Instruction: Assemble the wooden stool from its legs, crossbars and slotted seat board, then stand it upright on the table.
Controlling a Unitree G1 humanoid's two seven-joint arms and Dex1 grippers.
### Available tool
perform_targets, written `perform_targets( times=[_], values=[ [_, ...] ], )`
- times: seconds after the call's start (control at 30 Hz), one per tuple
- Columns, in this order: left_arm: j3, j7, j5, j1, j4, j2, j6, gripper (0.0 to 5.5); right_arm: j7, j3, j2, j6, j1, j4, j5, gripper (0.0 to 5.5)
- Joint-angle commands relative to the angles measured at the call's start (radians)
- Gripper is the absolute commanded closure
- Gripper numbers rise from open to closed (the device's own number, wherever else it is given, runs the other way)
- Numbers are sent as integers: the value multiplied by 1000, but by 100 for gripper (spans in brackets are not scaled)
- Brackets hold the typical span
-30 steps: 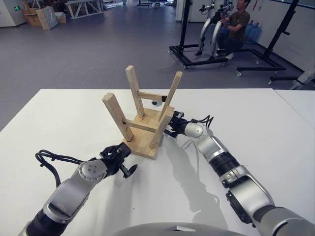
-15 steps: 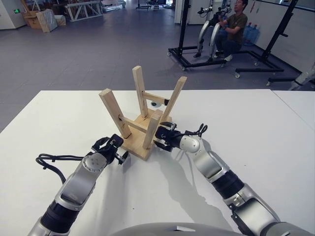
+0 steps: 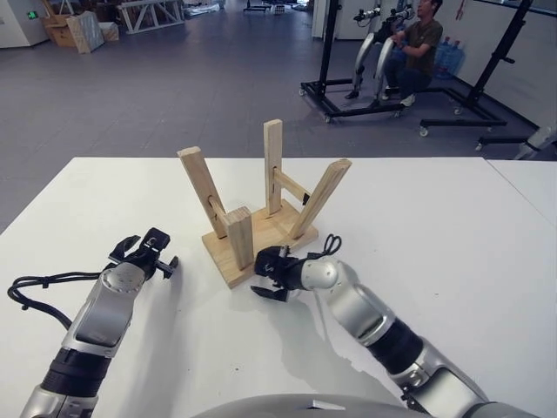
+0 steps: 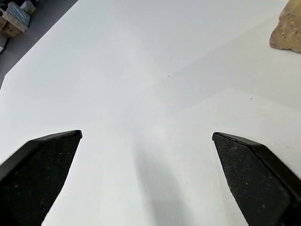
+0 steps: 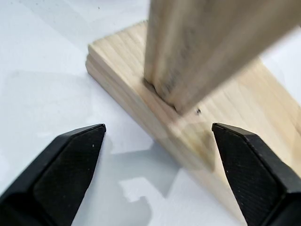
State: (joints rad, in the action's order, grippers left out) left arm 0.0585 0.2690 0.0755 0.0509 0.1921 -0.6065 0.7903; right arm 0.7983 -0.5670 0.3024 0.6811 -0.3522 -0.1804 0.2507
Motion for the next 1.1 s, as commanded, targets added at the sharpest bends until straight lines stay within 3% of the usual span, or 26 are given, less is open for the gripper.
perform_targets(
  times=[0.03,0.2,0.3,0.4,0.53,0.67,0.8,0.93,1.1],
  values=[
    [-41,62,-48,1,41,-6,9,39,220,198,208,107,-4,-161,-193,131],
    [-68,88,-115,-11,150,50,82,39,456,416,490,38,98,-150,-397,131],
    [-33,90,-119,-42,249,50,138,39,372,491,519,-122,44,114,-361,131],
    [24,82,-101,-66,267,58,147,39,147,535,428,-245,-100,423,-309,131],
    [87,67,-65,-78,229,52,123,39,-192,574,213,-402,-255,767,-275,131],
    [129,62,-43,-83,211,62,109,39,-346,570,22,-512,-330,998,-275,131],
    [152,55,-34,-58,194,80,101,39,-363,524,-60,-621,-373,1158,-229,131],
    [161,46,-28,-28,174,98,94,39,-285,498,-70,-687,-360,1210,-217,131],
    [155,28,-15,-9,143,126,86,39,-121,473,-25,-703,-209,1020,-252,131]
  ],
)
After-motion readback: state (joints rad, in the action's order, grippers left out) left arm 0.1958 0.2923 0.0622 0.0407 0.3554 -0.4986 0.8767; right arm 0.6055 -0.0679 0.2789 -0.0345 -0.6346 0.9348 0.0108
